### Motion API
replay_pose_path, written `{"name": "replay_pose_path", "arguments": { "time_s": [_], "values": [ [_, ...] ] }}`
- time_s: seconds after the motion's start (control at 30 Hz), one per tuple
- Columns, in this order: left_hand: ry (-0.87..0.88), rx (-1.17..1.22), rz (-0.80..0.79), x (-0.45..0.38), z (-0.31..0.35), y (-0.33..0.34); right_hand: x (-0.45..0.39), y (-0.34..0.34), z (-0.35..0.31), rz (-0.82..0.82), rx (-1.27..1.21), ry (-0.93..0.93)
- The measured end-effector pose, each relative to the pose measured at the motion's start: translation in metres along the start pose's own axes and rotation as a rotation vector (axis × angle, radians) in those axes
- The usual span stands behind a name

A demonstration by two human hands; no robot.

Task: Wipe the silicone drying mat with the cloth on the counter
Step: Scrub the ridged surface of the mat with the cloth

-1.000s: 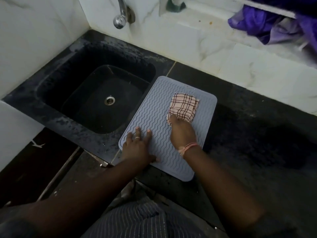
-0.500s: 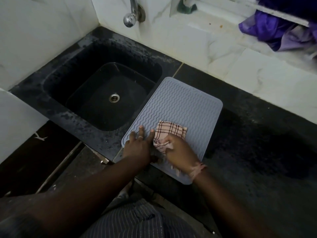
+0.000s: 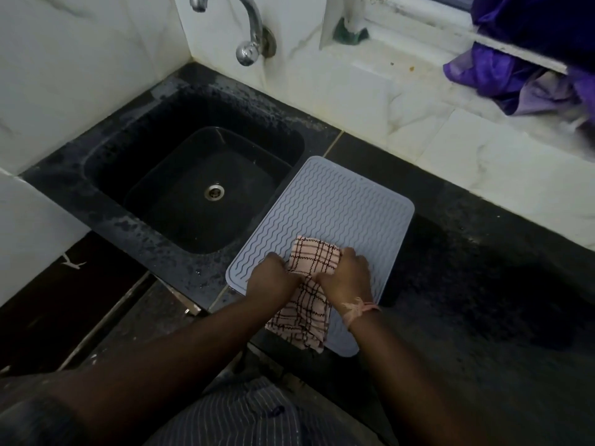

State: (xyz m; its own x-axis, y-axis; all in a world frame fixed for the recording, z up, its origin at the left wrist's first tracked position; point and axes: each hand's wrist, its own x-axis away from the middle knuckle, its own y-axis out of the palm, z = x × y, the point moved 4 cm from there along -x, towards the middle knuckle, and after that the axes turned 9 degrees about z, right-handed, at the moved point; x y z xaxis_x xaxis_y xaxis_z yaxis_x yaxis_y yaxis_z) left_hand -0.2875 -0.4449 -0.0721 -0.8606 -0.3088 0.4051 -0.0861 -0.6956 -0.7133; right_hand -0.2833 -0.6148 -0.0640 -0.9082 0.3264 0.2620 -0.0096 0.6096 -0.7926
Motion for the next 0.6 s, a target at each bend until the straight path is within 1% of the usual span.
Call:
{"name": "replay_pose_path", "arguments": {
  "time_s": [0.07, 0.1, 0.13, 0.23, 0.27, 0.3, 0.37, 0.43, 0.5, 0.53, 0.57, 0.6],
  "values": [
    [-0.007, 0.024, -0.011, -0.004, 0.001, 0.001, -0.008, 0.007, -0.001, -0.045, -0.132, 0.151],
    [-0.009, 0.032, -0.023, -0.006, 0.002, 0.000, -0.014, 0.007, -0.002, -0.057, -0.188, 0.188],
    [-0.003, 0.030, -0.034, -0.007, 0.004, 0.000, -0.021, 0.007, -0.004, -0.069, -0.199, 0.170],
    [0.042, 0.057, -0.029, -0.004, 0.010, -0.002, -0.035, -0.002, -0.012, -0.060, -0.046, 0.029],
    [0.071, 0.100, -0.017, -0.001, 0.012, -0.002, -0.038, -0.008, -0.015, -0.061, -0.042, -0.002],
    [0.099, 0.165, -0.010, 0.000, 0.014, -0.003, -0.041, -0.015, -0.018, -0.075, -0.112, -0.036],
    [0.106, 0.299, -0.024, 0.002, 0.016, -0.006, -0.042, -0.031, -0.027, -0.109, -0.375, -0.117],
    [0.072, 0.402, -0.060, -0.002, 0.020, -0.010, -0.037, -0.051, -0.035, -0.046, -0.527, -0.252],
    [0.070, 0.468, -0.062, -0.011, 0.025, -0.014, -0.025, -0.063, -0.038, 0.041, -0.585, -0.397],
    [0.095, 0.469, -0.040, -0.015, 0.027, -0.015, -0.017, -0.064, -0.037, 0.041, -0.618, -0.449],
    [0.135, 0.449, -0.015, -0.018, 0.028, -0.017, -0.007, -0.061, -0.034, 0.002, -0.615, -0.496],
    [0.186, 0.412, 0.005, -0.021, 0.028, -0.018, 0.002, -0.054, -0.028, -0.071, -0.554, -0.539]
  ]
}}
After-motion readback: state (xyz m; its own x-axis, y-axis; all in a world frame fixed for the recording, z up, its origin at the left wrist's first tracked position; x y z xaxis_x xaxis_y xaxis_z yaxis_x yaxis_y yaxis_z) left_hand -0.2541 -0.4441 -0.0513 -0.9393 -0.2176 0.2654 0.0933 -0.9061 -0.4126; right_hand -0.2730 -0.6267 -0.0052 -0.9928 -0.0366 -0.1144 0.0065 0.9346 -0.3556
